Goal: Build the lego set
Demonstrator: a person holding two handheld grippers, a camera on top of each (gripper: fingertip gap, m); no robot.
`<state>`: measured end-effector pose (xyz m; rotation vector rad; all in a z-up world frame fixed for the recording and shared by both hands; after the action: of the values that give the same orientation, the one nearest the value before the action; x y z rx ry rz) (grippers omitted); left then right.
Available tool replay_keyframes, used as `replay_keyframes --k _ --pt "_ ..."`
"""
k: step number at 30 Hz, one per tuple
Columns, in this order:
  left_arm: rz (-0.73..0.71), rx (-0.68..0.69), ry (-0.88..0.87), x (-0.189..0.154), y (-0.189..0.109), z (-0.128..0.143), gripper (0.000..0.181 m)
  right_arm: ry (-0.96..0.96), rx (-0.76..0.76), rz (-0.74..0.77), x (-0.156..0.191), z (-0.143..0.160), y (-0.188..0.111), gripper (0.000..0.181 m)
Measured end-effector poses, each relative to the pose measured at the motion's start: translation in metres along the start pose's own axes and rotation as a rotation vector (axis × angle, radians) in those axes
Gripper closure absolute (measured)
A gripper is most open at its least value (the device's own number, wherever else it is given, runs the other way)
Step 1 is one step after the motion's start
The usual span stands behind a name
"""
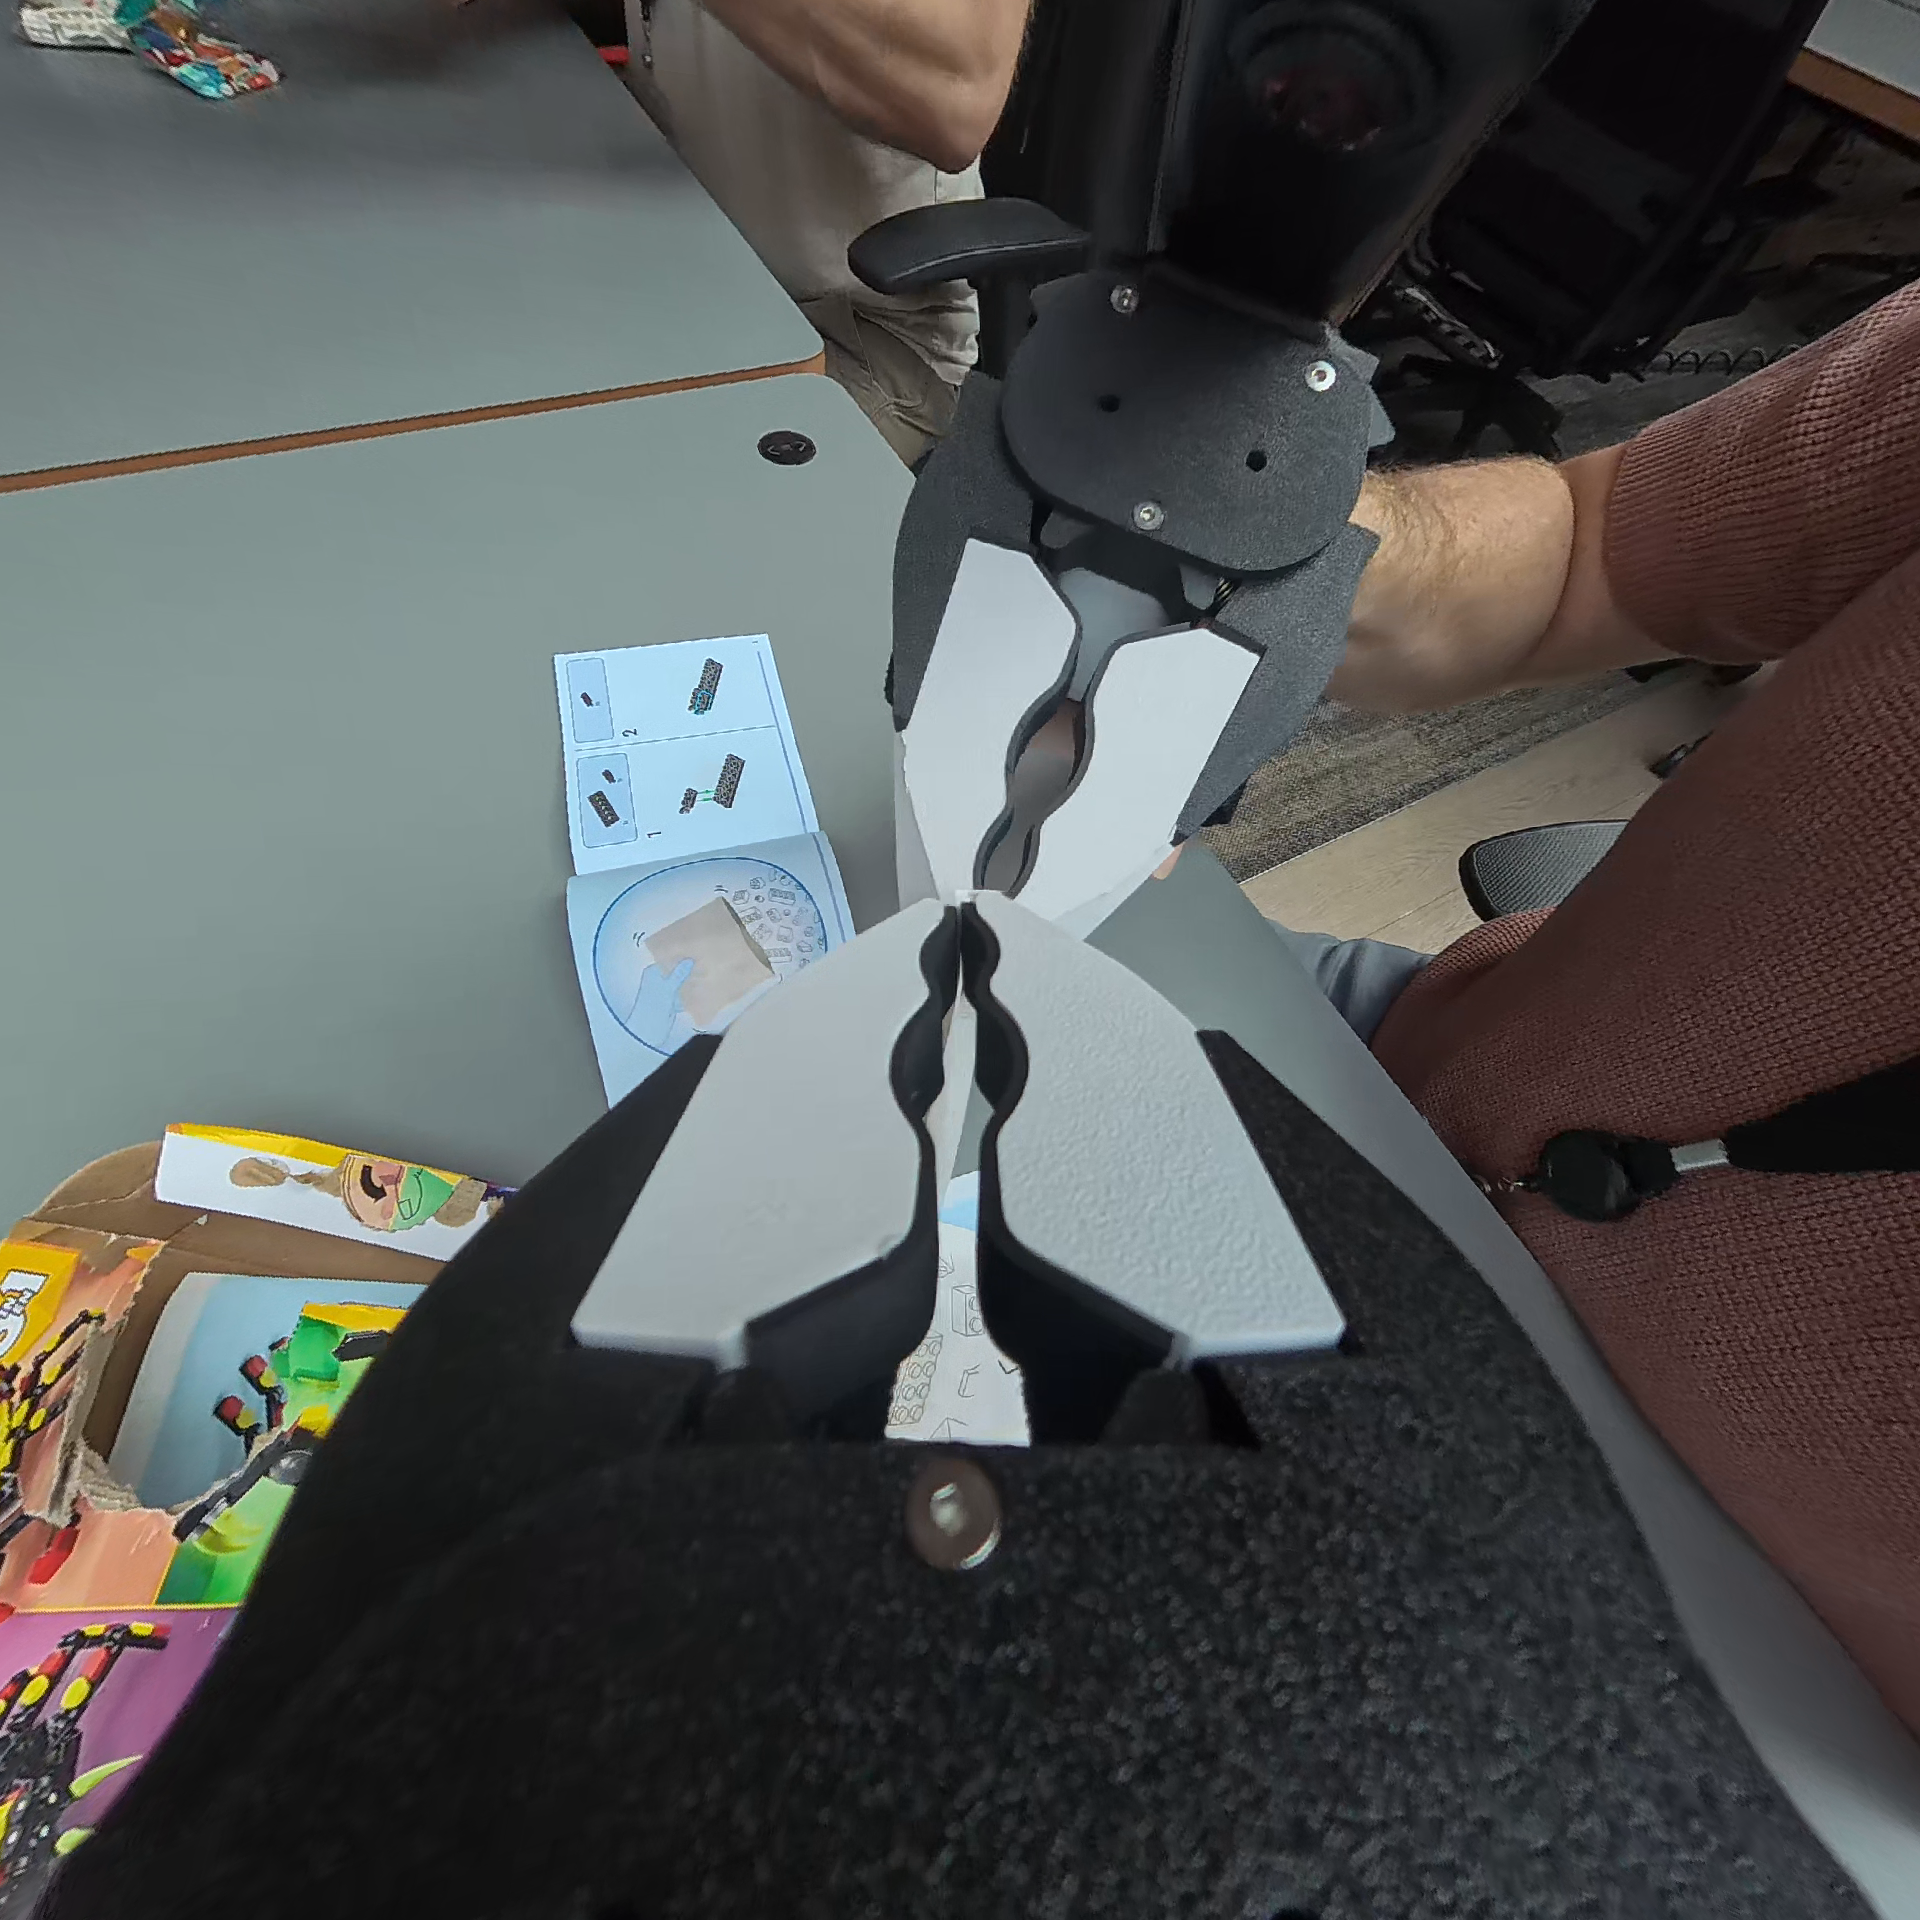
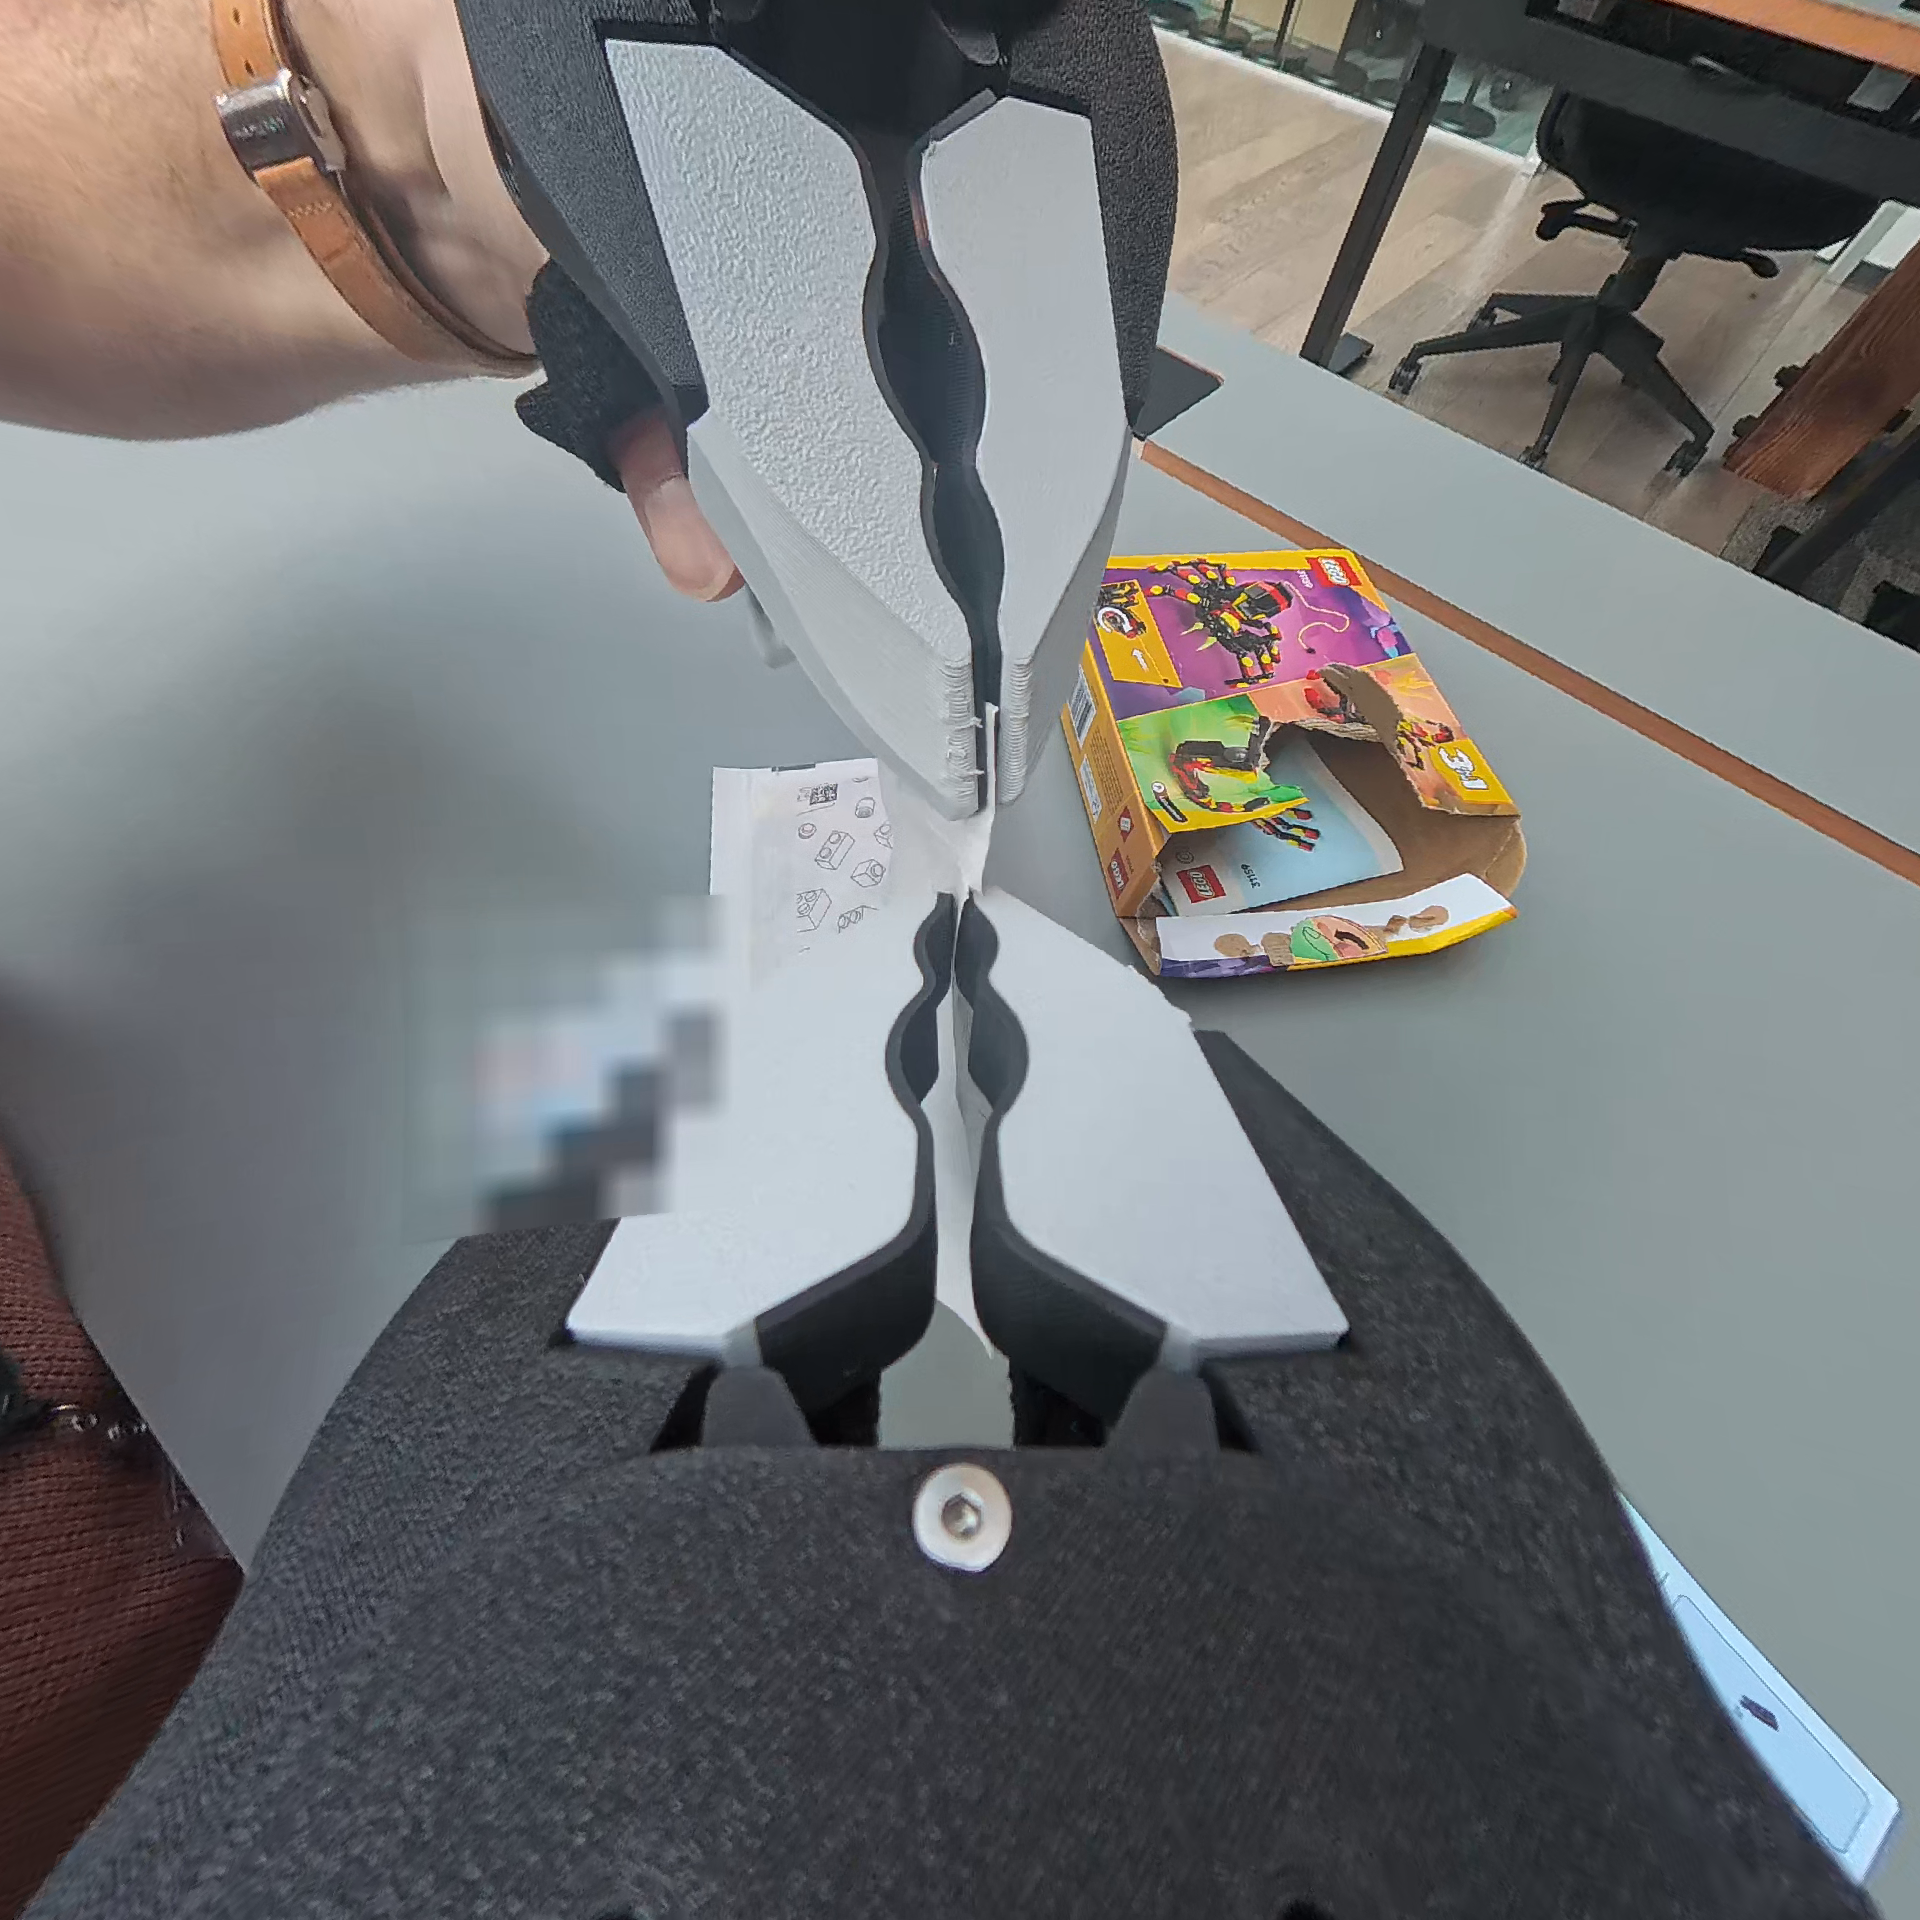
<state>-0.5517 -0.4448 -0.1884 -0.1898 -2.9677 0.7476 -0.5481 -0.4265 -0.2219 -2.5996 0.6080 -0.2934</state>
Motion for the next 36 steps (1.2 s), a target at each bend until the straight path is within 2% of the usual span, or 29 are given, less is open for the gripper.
replay_keyframes --k 3,7,15,27,36 --pt "-0.073 -0.014 -0.026 0.006 -0.001 0.0 0.181 -0.042 -0.007 0.077 -0.002 -0.004 0.001 0.181" --pt "-0.11 -0.024 -0.079 0.007 0.002 0.008 0.181 -0.227 0.03 0.261 0.001 -0.003 0.006 0.181" --pt "-0.258 -0.025 -0.09 0.018 0.002 0.017 0.181 -0.332 0.01 0.391 0.0 -0.004 0.01 0.181" --pt "-0.454 -0.071 -0.157 0.052 -0.018 0.042 0.181 -0.242 -0.118 0.373 0.005 -0.004 0.002 0.181" --pt "-0.52 -0.125 -0.236 0.065 -0.034 0.061 0.181 -0.225 -0.133 0.33 0.013 0.01 0.008 0.181"
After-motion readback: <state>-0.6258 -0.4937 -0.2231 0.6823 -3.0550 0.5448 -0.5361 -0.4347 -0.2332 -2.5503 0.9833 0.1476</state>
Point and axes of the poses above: each gripper's, where its closed fingertips meet, y out along the fingers, z out of its underside, x = y × z across the jaws, the point moved 2 cm from there along -y, back along the fingers, and after that the axes turned 11 degrees about y, right-handed, at the moved point
